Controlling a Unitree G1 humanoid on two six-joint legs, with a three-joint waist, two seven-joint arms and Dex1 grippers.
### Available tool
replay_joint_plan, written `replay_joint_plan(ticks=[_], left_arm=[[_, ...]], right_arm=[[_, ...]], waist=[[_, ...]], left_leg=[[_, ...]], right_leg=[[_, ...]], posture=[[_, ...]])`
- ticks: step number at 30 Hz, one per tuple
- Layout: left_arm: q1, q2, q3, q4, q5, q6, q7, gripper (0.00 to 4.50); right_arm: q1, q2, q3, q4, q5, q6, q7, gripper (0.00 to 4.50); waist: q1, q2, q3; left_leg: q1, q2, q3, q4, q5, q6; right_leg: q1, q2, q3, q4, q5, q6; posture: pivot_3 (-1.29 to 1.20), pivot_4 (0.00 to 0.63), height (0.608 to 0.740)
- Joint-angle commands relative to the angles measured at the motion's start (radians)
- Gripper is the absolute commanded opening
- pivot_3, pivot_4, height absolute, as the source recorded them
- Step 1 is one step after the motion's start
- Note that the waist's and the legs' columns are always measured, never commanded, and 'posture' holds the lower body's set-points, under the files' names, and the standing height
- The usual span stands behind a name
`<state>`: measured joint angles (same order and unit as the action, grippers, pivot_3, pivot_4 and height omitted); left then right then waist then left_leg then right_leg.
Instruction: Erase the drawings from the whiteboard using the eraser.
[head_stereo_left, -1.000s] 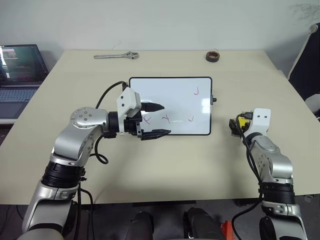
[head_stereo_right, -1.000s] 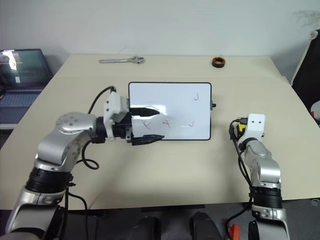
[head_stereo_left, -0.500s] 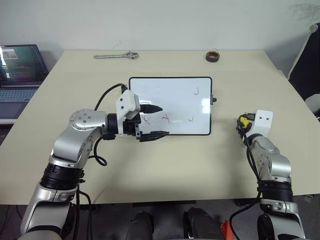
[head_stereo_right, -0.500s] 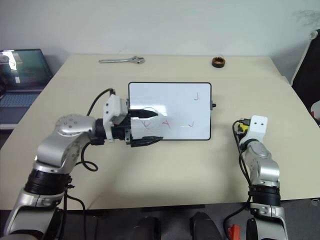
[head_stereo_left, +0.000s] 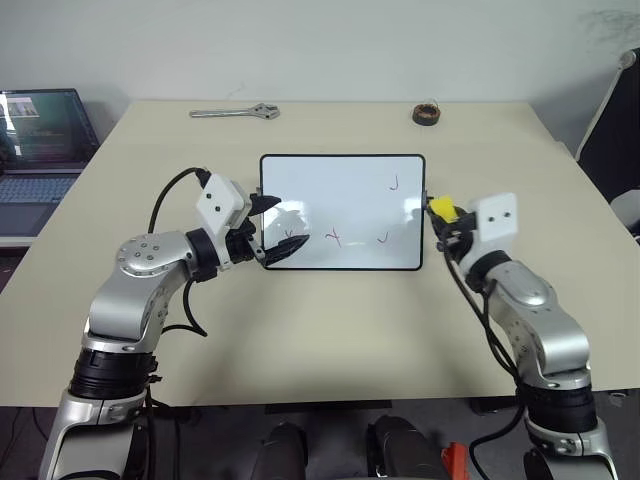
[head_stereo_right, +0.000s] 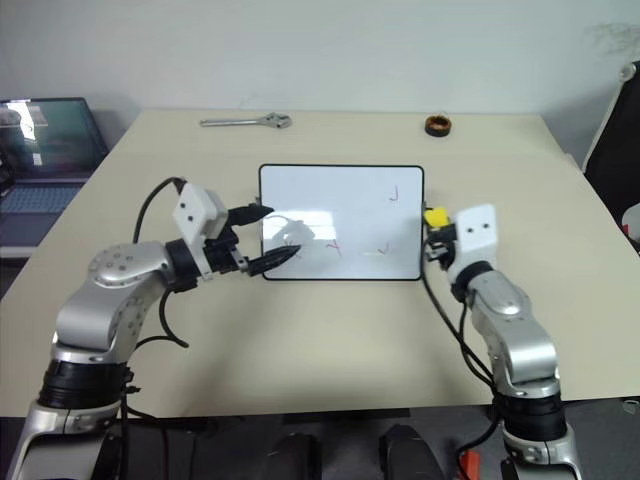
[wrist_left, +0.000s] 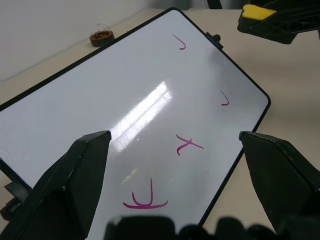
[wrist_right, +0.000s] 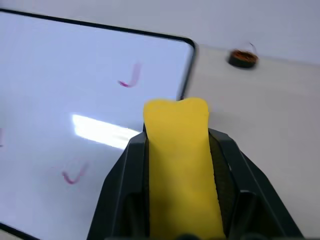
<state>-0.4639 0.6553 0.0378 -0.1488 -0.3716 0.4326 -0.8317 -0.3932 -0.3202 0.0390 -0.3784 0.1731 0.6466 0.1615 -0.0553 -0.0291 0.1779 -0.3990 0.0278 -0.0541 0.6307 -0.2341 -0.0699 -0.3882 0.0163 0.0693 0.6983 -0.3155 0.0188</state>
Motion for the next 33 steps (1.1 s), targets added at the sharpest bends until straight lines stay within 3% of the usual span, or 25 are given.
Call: replay_joint_plan(ticks=[1, 8, 14, 27, 33], left_arm=[[-0.018, -0.007, 0.013, -0.004, -0.003, -0.038, -0.011, 4.5], [-0.048, -0.04, -0.011, 0.019, -0.008, -0.06, -0.032, 4.5], [-0.069, -0.055, -0.022, 0.047, 0.016, -0.093, -0.035, 4.5], [-0.076, -0.07, -0.025, 0.04, 0.026, -0.095, -0.025, 4.5], [-0.075, -0.07, -0.028, 0.031, 0.026, -0.088, -0.025, 4.5]], right_arm=[[-0.104, 0.018, 0.036, 0.068, -0.047, -0.049, 0.004, 1.22], [-0.337, 0.071, 0.065, 0.418, -0.153, -0.211, -0.027, 1.22], [-0.374, 0.092, 0.07, 0.574, -0.198, -0.311, -0.024, 1.22], [-0.205, 0.023, 0.144, 0.44, -0.24, -0.157, 0.145, 1.22], [-0.285, 0.063, 0.093, 0.491, -0.266, -0.215, 0.045, 1.22]], waist=[[-0.001, 0.0, 0.0], [-0.001, 0.0, 0.0], [0.0, 0.0, 0.0], [-0.001, -0.001, 0.0], [-0.006, -0.001, 0.0]], left_leg=[[0.0, 0.0, 0.0, 0.0, 0.0, 0.0], [-0.001, 0.0, 0.0, 0.0, 0.0, 0.0], [-0.001, 0.001, 0.0, -0.001, 0.0, 0.0], [0.002, 0.001, -0.001, 0.002, 0.0, 0.0], [0.004, 0.001, 0.0, 0.003, 0.0, 0.0]], right_leg=[[0.0, 0.0, 0.0, 0.0, 0.0, 0.0], [-0.001, 0.0, 0.0, 0.0, 0.0, 0.0], [-0.001, -0.002, -0.001, -0.001, 0.0, 0.0], [0.002, -0.002, 0.0, 0.002, 0.0, 0.0], [0.002, 0.0, 0.0, 0.003, 0.001, -0.001]], posture=[[0.0, 0.15, 0.74], [0.0, 0.15, 0.74], [0.0, 0.15, 0.74], [0.0, 0.15, 0.74], [0.0, 0.15, 0.74]])
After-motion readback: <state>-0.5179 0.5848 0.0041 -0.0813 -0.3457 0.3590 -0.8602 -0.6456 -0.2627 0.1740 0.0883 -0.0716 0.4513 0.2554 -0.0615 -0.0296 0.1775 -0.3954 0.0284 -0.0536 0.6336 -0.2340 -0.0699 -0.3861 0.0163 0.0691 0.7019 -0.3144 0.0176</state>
